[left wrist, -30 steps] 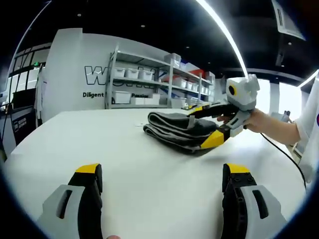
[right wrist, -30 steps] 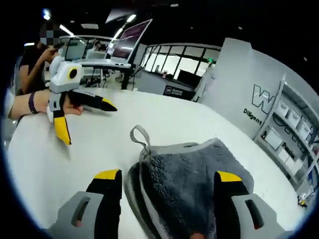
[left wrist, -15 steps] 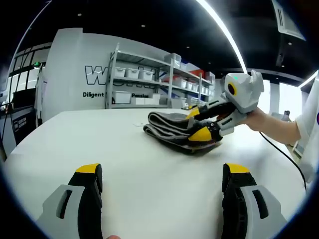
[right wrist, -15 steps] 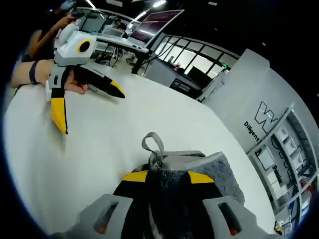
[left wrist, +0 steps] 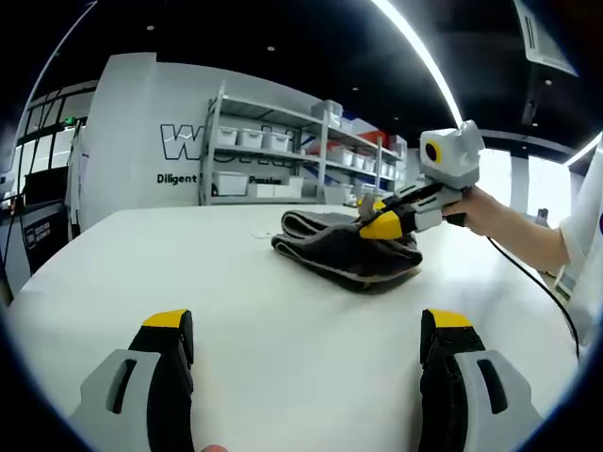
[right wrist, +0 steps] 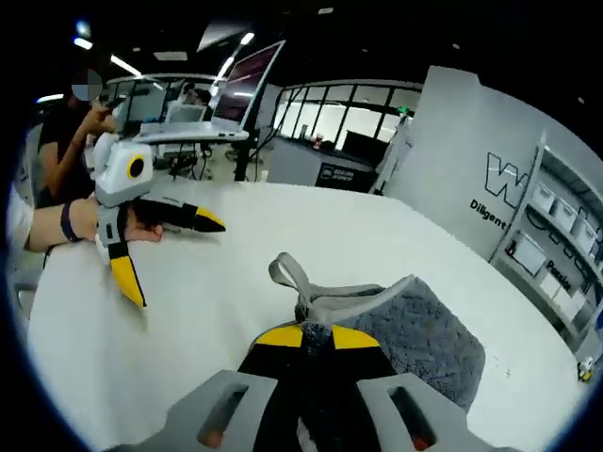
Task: Open the folded towel by lifting each exposed corner and separating the folded layers until the towel lies flat within the target outline without major curled edges
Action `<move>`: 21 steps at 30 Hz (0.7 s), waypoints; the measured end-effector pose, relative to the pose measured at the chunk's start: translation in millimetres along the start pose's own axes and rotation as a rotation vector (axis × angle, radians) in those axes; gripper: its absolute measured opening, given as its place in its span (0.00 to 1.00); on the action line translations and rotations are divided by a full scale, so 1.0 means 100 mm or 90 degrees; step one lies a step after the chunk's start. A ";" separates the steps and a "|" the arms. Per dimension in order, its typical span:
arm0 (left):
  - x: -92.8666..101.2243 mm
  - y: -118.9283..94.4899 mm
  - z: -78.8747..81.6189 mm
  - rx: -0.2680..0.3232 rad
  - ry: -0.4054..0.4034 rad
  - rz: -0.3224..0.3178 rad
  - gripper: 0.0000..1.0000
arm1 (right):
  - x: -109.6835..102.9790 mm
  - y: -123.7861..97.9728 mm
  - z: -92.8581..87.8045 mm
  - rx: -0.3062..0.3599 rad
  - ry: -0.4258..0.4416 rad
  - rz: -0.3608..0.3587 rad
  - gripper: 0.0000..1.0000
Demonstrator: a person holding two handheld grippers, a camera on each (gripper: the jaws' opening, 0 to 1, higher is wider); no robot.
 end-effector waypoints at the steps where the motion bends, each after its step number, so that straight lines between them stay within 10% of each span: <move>1: 0.00 0.00 0.00 0.000 0.000 0.000 0.99 | 0.03 -0.01 0.00 0.005 0.010 0.000 0.03; 21: -0.01 0.00 -0.01 0.001 -0.003 0.001 0.99 | 0.52 -0.25 0.08 0.091 0.124 -0.068 0.03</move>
Point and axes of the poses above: the point that each gripper's makers call its tool centre point, and the gripper's own axes: y roughly forward along the fingers, x roughly to its right, z roughly out of its top, the point moved 10 cm from there along -y, roughly backward along the fingers, and after that the axes turned 10 degrees about -z, right-handed, at the moved point
